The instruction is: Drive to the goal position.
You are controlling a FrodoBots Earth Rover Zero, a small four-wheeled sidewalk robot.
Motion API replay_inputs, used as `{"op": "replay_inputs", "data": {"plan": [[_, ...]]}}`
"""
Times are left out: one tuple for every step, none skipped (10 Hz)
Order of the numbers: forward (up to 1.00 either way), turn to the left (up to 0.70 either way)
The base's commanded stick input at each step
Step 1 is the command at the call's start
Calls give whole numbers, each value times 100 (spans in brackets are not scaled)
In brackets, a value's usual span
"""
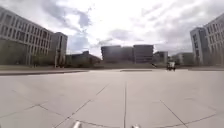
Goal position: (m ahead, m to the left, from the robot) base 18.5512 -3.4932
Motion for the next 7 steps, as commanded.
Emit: {"op": "replay_inputs", "data": {"plan": [[70,0],[70,0],[70,0],[70,0],[70,0],[70,0],[70,0]]}}
